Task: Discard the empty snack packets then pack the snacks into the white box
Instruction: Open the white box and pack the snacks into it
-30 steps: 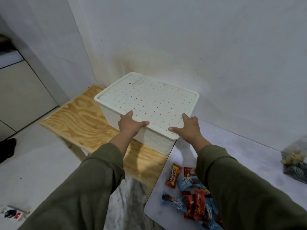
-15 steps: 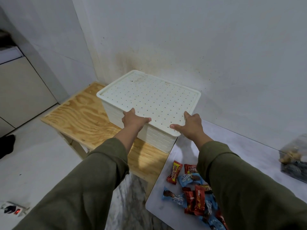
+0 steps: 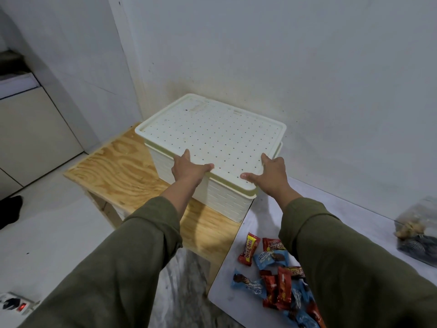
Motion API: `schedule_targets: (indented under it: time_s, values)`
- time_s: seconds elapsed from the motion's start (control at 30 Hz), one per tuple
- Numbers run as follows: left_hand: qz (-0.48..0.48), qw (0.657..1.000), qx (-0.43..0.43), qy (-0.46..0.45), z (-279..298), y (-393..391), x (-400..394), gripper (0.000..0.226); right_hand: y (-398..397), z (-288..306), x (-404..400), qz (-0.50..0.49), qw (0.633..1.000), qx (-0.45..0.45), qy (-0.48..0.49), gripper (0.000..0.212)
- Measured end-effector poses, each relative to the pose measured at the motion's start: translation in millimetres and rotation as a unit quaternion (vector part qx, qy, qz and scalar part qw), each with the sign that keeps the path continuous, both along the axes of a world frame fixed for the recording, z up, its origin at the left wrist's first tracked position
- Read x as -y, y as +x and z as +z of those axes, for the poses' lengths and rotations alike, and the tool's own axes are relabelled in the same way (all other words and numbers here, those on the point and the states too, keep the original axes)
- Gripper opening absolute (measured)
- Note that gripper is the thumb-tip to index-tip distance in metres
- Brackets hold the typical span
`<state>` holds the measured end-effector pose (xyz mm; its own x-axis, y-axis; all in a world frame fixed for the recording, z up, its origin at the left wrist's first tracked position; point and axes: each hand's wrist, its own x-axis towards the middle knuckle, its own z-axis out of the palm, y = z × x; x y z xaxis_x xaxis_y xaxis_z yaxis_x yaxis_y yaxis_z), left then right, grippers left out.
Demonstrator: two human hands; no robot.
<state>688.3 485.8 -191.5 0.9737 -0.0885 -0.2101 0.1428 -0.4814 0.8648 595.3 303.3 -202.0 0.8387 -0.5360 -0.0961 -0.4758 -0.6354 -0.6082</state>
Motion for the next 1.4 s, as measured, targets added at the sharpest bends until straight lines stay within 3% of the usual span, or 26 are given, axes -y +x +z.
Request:
schedule_targets:
  time_s: [0.47, 0.83, 1.1, 1.4]
  values:
    - [0.044, 0.998, 0.034, -0.004, 43.6, 58.4, -137.9, 0.089, 79.9, 38.4, -129.0, 0.068, 0.997, 0.041, -0.009, 0.097]
    - [0.054, 0.997, 0.045, 0.040, 29.9, 187.1, -305.3, 0.095, 196.6, 24.4, -305.3, 0.056, 0.997, 0.054, -0.001, 0.092]
    - [0.049, 0.994, 0.013, 0.098, -19.8, 237.5, -379.1, 0.090, 243.8, -17.0, -382.2, 0.057, 0.998, 0.018, -0.009, 0.090]
    - [-0.009, 0.989, -0.043, 0.140, -118.2, 256.6, -362.9, 0.092, 252.7, -115.0, -371.4, 0.028, 0.998, -0.045, 0.028, 0.091]
